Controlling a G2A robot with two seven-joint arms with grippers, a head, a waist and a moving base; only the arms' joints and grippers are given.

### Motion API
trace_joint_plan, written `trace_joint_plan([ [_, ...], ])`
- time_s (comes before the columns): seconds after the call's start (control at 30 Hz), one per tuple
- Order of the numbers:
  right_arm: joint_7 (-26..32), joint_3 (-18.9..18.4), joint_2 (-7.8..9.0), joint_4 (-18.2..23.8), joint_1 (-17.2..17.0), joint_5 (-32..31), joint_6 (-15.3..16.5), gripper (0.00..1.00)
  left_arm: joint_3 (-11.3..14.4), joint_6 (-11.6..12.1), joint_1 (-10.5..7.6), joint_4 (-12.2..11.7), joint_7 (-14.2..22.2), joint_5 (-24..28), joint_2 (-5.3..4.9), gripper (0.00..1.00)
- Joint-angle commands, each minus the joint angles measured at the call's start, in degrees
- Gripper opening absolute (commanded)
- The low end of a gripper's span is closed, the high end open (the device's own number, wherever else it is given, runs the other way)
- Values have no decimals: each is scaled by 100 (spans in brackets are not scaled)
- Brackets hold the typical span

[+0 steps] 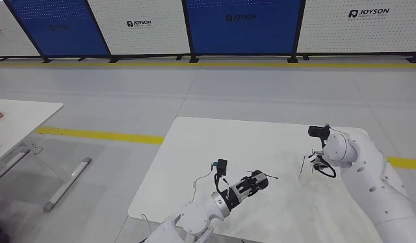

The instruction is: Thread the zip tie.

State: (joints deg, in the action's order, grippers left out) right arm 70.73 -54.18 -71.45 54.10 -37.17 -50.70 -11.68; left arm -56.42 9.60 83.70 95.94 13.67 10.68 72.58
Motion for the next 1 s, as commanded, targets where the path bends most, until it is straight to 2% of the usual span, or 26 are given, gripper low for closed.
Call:
trace_joint_plan([
  [0.0, 0, 0, 0, 0, 0, 0, 0, 0, 0, 0, 0, 0, 0, 0, 0, 0],
  [0.1, -46, -11, 1, 4, -15, 14, 5, 0, 0, 0, 0, 0, 0, 0, 0, 0],
  [0.2, -338, -253, 56, 65, -122, 155, 74, 0, 0, 0, 0, 0, 0, 0, 0, 0],
  [0.37, -515, -702, 207, 529, -439, 175, 77, 0, 0, 0, 0, 0, 0, 0, 0, 0],
  [0.5, -678, -1197, 370, 1270, -934, 157, 83, 0, 0, 0, 0, 0, 0, 0, 0, 0],
  [0.57, -763, -1514, 462, 1786, -1297, 178, 113, 0, 0, 0, 0, 0, 0, 0, 0, 0],
  [0.67, -915, -1934, 570, 2560, -1874, 274, 258, 0, 0, 0, 0, 0, 0, 0, 0, 0],
  [0.77, -1020, -2190, 644, 3257, -2450, 355, 525, 0, 0, 0, 0, 0, 0, 0, 0, 0],
  [0.87, -1237, -2369, 694, 3760, -2978, 379, 723, 0, 0, 0, 0, 0, 0, 0, 0, 0],
  [0.97, -1298, -2437, 711, 3896, -3151, 384, 777, 0, 0, 0, 0, 0, 0, 0, 0, 0],
])
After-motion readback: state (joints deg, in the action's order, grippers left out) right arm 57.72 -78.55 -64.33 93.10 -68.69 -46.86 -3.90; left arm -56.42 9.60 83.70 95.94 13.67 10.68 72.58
